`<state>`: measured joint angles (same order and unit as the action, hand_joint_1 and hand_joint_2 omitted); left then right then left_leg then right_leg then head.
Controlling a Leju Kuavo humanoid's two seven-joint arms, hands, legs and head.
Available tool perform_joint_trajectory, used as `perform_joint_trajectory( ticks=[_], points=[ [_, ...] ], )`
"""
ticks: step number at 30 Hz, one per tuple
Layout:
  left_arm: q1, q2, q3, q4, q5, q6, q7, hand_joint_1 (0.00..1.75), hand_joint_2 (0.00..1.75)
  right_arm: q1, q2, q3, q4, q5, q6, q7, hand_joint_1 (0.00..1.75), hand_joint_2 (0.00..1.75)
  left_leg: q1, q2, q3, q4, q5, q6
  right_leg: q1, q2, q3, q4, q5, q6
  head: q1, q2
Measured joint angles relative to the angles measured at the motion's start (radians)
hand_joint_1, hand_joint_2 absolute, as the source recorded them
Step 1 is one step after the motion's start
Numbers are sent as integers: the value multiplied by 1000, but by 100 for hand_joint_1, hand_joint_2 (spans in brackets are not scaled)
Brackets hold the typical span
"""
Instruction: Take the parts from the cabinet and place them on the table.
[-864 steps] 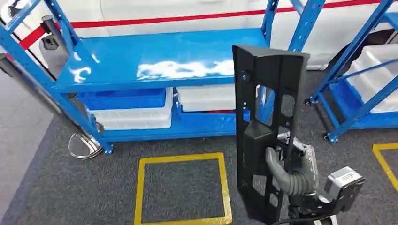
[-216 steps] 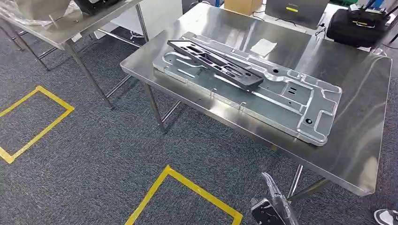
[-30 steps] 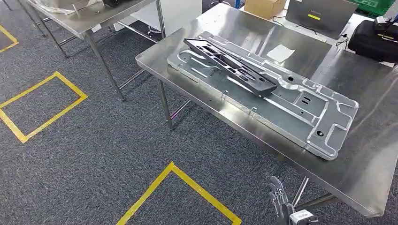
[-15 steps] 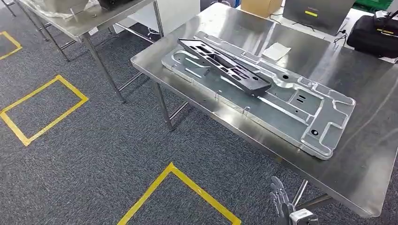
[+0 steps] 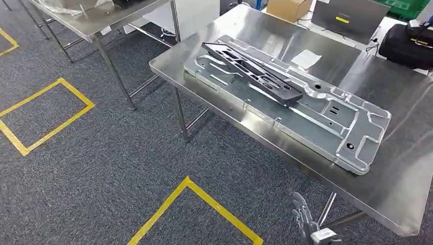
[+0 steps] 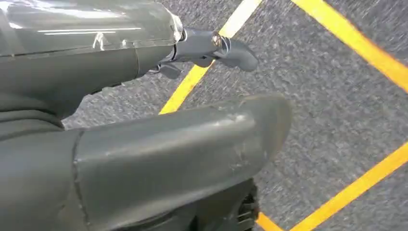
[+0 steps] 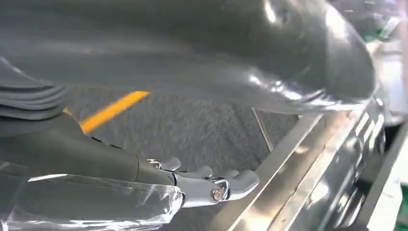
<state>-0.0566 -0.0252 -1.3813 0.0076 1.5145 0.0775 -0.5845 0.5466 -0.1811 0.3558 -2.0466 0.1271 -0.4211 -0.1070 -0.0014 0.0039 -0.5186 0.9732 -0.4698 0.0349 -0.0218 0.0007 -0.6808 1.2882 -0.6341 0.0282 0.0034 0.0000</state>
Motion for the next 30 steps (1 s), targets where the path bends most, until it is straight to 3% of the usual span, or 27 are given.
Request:
perform_joint_trajectory(
  ticks=[1, 2, 4, 5, 6, 9, 11, 13, 15, 16, 17, 18, 20, 21, 25, 26, 27, 28, 30],
  points=[
    [-1, 4, -5, 0, 0, -7, 6, 0, 0, -25, -12, 20, 9, 53, -2, 20, 0, 0, -2, 1, -1, 2, 0, 0, 0, 0, -17, 32, 0, 0, 0, 0],
    [-2, 10, -10, 0, 0, -17, 13, 0, 0, -59, -26, 49, 23, 111, -2, 45, 0, 0, -2, 2, -1, 4, -1, 0, 0, 0, -7, 8, 30, 0, 0, 0],
    [-6, 21, -16, 0, 0, -31, 21, 0, 0, -113, -42, 99, 50, 169, -3, 69, 0, 0, -1, 1, 1, 10, -5, -4, -1, -1, 70, -141, 118, -5, 2, 0],
    [-8, 25, -20, 0, 0, -36, 23, 0, 0, -131, -47, 117, 59, 175, -4, 75, 0, 175, -1, -1, 1, 16, -9, -6, -1, -1, 115, -226, 153, -9, 2, 0],
    [-9, 28, -22, 0, 0, -37, 25, 0, 0, -149, -50, 135, 68, 180, -4, 78, 0, 175, -6, -4, -3, 25, -14, -13, 3, -1, 127, -255, 136, -15, 2, 0],
    [-8, 42, -30, 0, 0, -38, 28, 0, 0, -198, -66, 183, 91, 207, -2, 87, 0, 175, -3, -6, -10, 26, -13, -30, 10, 2, 121, -257, 144, -25, 0, 0],
    [-12, 55, -32, 0, 0, -42, 29, 0, 0, -228, -73, 210, 106, 215, 1, 92, 0, 175, 0, -6, -11, 37, -23, -42, 1, -1, 125, -270, 153, -39, 1, 0],
    [-15, 57, -36, 0, 0, -45, 29, 0, 0, -252, -73, 230, 118, 217, 5, 94, 0, 175, 3, -6, -56, 132, -85, -54, 0, -3, 124, -272, 154, -47, -8, 0],
    [-14, 60, -37, 0, 0, -45, 30, 0, 0, -272, -75, 249, 135, 215, 10, 93, 0, 175, 9, -6, -139, 304, -158, -64, 1, -4, 120, -270, 154, -47, -8, 0],
    [-12, 63, -38, 0, 0, -45, 31, 0, 0, -280, -76, 257, 143, 214, 11, 93, 0, 175, 11, -6, -163, 348, -164, -66, 1, -4, 119, -269, 154, -47, -8, 0],
    [-11, 65, -39, 0, 0, -45, 33, 0, 0, -288, -77, 263, 151, 213, 11, 92, 0, 175, 12, -6, -162, 340, -144, -67, 1, -3, 120, -268, 153, -47, -8, 0],
    [-11, 67, -39, 0, 0, -45, 35, 0, 0, -293, -77, 270, 157, 213, 11, 91, 0, 175, 13, -6, -139, 286, -105, -66, 0, -3, 121, -267, 152, -46, -8, 0],
    [-12, 72, -39, 0, 0, -44, 37, 0, 0, -304, -77, 280, 164, 213, 10, 89, 0, 175, 12, -6, -45, 90, -7, -59, -1, -1, 127, -266, 149, -42, -8, 0],
    [-13, 75, -39, 0, 0, -44, 38, 0, 0, -308, -77, 282, 168, 213, 9, 88, 0, 175, 11, -6, -19, 30, -9, -53, 1, -2, 127, -266, 149, -39, -7, 0],
    [-9, 79, -41, 0, 0, -40, 44, 0, 0, -313, -81, 289, 177, 212, -8, 88, 0, 175, 1, -7, -26, 26, -2, -32, 2, -1, 127, -276, 154, -12, -7, 0],
    [-8, 79, -43, 0, 0, -38, 44, 0, 0, -313, -83, 290, 177, 208, -18, 88, 0, 175, 13, -7, -18, 7, 10, -18, 5, -3, 125, -270, 149, -4, -6, 0],
    [-8, 79, -45, 0, 0, -38, 45, 0, 0, -311, -91, 290, 179, 201, -28, 89, 0, 175, 9, -5, -15, 2, 14, -14, 2, -1, 116, -247, 130, -2, -3, 0],
    [-8, 79, -46, 0, 0, -38, 46, 0, 0, -311, -94, 292, 179, 192, -39, 89, 0, 175, 9, -4, -16, 1, 16, -7, 3, 0, 86, -185, 87, -2, -2, 0],
    [-8, 79, -49, 0, 0, -40, 46, 0, 0, -307, -102, 300, 182, 182, -48, 92, 0, 175, 4, -3, -19, 3, 14, -4, 3, 0, 13, -33, 15, -1, -2, 0]
  ],
)
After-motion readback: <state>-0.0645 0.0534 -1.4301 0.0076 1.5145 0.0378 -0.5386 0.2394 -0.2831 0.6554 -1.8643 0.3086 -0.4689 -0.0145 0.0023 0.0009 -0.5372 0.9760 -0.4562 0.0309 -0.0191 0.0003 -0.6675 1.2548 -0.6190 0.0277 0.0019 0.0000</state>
